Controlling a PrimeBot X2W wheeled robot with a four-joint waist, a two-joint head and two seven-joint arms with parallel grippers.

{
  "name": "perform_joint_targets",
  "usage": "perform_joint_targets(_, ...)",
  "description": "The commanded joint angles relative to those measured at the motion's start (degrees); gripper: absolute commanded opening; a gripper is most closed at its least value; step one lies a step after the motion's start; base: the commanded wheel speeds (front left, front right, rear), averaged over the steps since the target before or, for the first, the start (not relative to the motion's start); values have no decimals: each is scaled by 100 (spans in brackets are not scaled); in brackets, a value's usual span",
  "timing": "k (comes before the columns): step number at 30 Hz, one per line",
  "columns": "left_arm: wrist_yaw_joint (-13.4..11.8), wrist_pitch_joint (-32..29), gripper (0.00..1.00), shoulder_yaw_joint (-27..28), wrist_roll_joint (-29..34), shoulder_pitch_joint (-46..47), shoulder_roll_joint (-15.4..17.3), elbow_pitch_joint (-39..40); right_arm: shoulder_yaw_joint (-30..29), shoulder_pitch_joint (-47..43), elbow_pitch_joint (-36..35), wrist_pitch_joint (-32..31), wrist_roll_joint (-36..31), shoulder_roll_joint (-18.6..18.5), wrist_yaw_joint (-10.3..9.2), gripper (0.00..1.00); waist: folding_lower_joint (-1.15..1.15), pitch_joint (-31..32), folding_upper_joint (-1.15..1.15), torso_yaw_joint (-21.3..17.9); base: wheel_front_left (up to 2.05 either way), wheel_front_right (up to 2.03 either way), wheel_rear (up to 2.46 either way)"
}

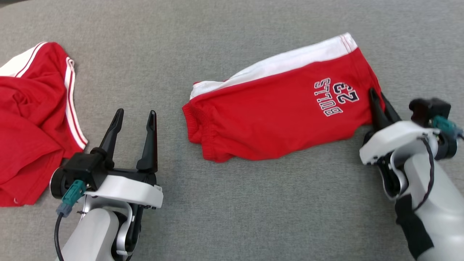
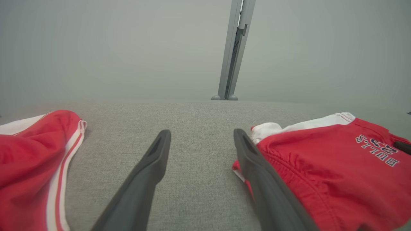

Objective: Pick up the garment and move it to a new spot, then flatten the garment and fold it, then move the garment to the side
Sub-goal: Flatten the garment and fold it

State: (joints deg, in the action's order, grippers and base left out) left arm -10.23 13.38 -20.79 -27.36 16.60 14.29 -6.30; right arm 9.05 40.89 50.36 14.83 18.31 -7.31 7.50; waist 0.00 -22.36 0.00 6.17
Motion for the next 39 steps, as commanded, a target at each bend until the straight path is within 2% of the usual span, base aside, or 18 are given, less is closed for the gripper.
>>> perform_joint_targets(1, -34, 2, 100, 32, -33, -87, 59, 23, -71, -321, -149, 40, 89, 16, -1, 0, 0, 116, 0, -114, 0, 0, 0)
perform_joint_targets(11, -148, -157, 100, 20, -33, -310, 182, 164, -746, -2057, -1874, 44, -13, 266, 0, 0, 0, 457, 0, -446, 0, 0, 0)
perform_joint_targets(18, -189, -257, 100, -35, -59, -445, 236, 256, -978, -2471, -2120, 45, -61, 384, -1, 0, 0, 634, 0, -569, 0, 0, 0)
perform_joint_targets(25, -179, -320, 100, -139, -57, -404, 218, 304, -981, -2279, -2096, 42, -173, 413, 0, 0, 0, 691, 0, -528, 0, 0, 0)
perform_joint_targets(30, -199, -309, 100, -156, -56, -378, 222, 335, -640, -1992, -2516, 44, -160, 428, 0, 0, 0, 676, 0, -463, 0, 0, 0)
perform_joint_targets(35, -207, -299, 100, -187, -69, -326, 189, 318, 357, -1764, -3260, 13, 125, 428, 0, 0, 0, 684, 0, -380, 0, 0, 0)
perform_joint_targets(39, -200, -286, 100, -211, -80, -314, 161, 302, 996, -1588, -3487, -65, 381, 422, 0, 0, 0, 678, 0, -330, 0, 0, 0)
